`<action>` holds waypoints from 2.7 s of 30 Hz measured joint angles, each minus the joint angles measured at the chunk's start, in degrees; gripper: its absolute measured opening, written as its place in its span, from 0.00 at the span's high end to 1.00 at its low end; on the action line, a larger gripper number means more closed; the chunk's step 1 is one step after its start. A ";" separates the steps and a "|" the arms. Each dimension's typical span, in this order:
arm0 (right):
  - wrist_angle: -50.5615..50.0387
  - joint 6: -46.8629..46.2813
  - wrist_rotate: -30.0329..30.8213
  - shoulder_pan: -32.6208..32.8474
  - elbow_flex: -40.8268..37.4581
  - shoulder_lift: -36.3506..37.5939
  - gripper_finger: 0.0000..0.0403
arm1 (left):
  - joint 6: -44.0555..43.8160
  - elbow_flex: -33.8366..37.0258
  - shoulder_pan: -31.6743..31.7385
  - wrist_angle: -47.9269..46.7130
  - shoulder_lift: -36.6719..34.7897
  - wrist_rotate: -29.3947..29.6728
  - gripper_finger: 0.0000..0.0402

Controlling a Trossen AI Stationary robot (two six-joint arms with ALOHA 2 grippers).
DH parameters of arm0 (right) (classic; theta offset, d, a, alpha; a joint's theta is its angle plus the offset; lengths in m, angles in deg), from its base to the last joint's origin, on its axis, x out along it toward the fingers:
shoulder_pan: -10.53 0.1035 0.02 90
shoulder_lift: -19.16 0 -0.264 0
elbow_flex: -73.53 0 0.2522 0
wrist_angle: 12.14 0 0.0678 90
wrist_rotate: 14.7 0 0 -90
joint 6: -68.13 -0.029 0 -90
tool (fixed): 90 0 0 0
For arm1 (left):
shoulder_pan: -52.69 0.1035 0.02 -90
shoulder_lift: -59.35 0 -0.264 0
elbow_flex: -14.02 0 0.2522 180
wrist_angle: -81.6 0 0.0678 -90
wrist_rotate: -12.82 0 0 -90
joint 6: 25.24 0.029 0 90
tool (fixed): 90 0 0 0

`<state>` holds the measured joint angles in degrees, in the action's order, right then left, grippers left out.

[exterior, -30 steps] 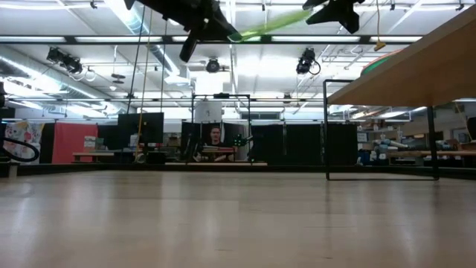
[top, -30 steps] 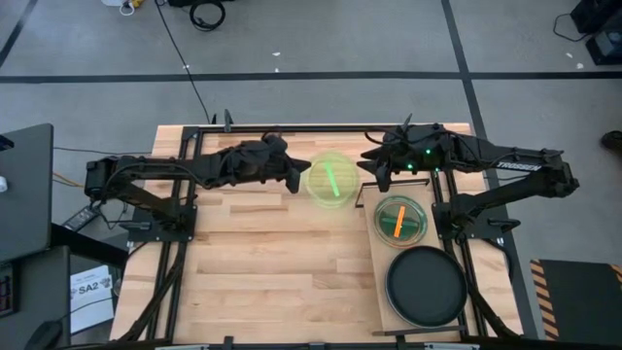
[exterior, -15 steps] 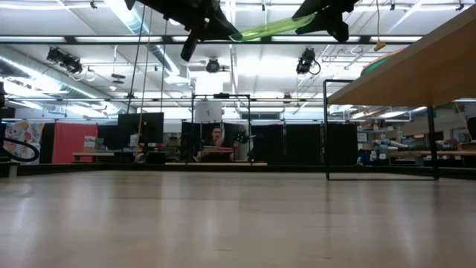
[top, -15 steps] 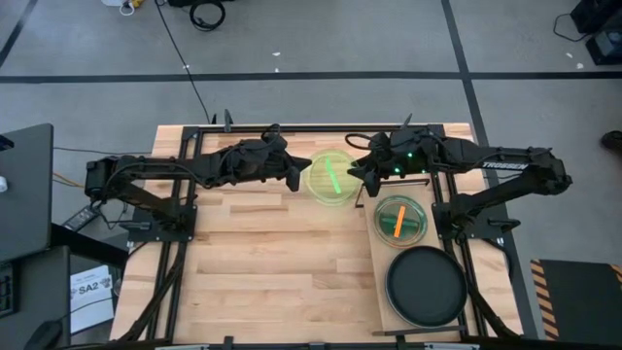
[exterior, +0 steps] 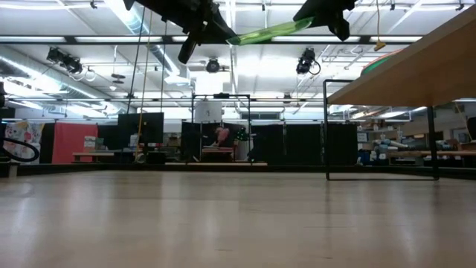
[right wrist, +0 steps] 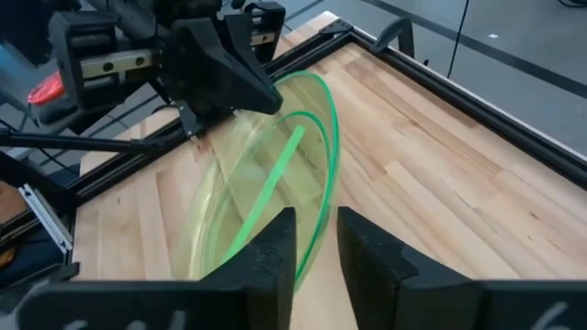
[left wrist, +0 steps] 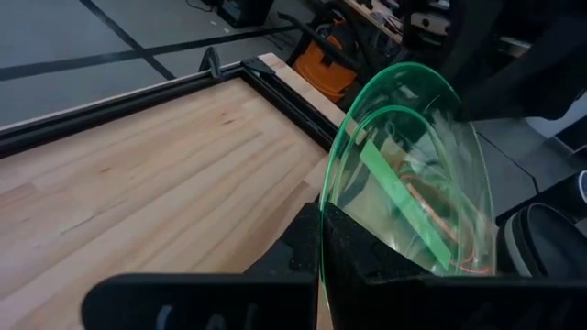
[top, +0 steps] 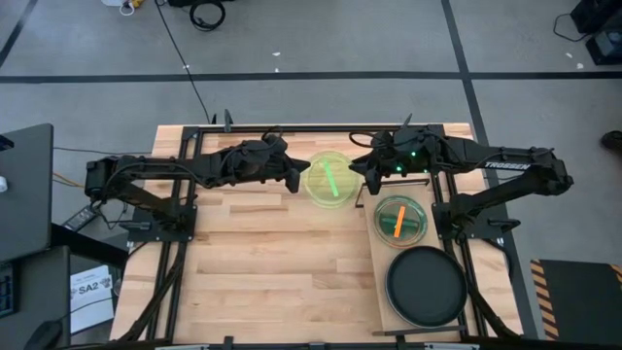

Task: Place and stack plates onto a shelf
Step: Stack the green plate on top of the orange plate on the shelf

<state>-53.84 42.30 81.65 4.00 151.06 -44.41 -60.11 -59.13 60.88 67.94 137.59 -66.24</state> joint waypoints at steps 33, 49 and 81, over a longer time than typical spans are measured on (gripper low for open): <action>-1.25 0.48 2.34 -0.37 -0.02 -0.02 0.98 | 1.09 0.00 -0.04 0.43 0.00 -0.18 0.90; -2.30 2.00 2.80 -3.89 -0.02 -0.02 0.98 | 1.18 0.00 0.00 0.20 0.00 0.15 0.69; -19.87 -2.34 -6.99 -11.32 -0.02 17.70 0.98 | 1.16 0.00 0.00 0.11 0.02 0.00 0.69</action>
<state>-73.71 39.96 74.66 -7.32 151.04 -26.70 -58.95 -59.13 60.88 68.05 137.61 -66.24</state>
